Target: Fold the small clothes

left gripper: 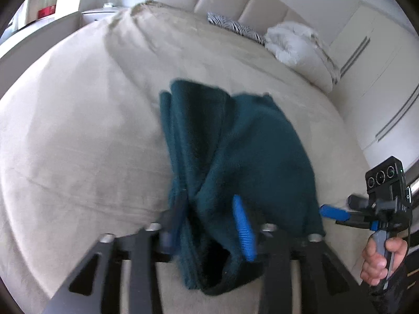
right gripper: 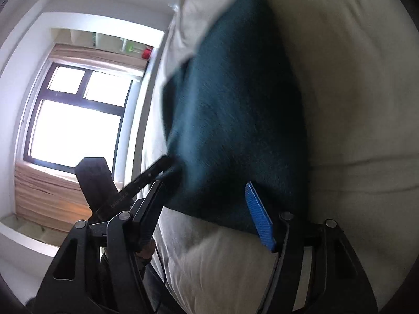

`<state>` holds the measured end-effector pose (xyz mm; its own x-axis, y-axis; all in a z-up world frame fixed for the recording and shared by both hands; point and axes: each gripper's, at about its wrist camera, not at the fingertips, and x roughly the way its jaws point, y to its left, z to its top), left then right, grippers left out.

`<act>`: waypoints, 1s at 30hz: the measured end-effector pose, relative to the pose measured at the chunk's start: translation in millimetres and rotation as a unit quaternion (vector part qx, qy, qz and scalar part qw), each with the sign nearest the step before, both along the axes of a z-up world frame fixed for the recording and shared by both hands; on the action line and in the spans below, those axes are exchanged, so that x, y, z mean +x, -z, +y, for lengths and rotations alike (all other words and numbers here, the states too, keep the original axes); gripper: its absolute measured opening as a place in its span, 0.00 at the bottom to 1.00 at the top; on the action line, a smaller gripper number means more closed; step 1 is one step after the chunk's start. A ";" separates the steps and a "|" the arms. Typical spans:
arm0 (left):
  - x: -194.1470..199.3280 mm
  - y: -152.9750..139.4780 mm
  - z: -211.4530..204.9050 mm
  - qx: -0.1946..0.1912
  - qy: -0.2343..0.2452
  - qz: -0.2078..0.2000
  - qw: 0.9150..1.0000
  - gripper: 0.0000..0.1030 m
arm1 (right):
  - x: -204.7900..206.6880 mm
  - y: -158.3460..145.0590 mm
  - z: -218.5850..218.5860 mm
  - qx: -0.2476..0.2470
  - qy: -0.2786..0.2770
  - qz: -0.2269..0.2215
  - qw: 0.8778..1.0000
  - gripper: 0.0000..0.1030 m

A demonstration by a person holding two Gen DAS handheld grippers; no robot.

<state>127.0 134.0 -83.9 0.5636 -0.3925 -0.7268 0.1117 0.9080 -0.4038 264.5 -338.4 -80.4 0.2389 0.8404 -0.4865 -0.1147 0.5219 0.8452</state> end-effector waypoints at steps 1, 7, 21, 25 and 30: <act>-1.4 -1.6 7.1 -0.010 -0.008 -0.003 1.000 0.64 | 2.2 -8.9 -7.7 0.003 0.009 -0.012 1.000 0.64; 29.2 15.5 31.8 -0.073 -0.008 0.052 0.996 0.66 | 27.6 -12.5 -41.6 -0.011 0.057 -0.003 0.998 0.74; 82.7 35.6 15.2 -0.109 0.027 0.133 0.985 0.62 | 83.5 53.4 -12.3 -0.025 0.033 0.055 0.998 0.76; 89.2 38.8 17.0 -0.118 0.019 0.151 0.981 0.48 | 93.0 52.9 2.7 -0.054 0.025 0.057 0.997 0.75; 96.4 43.2 15.5 -0.117 0.018 0.160 0.980 0.33 | 102.1 44.9 23.5 -0.121 0.012 0.043 0.992 0.67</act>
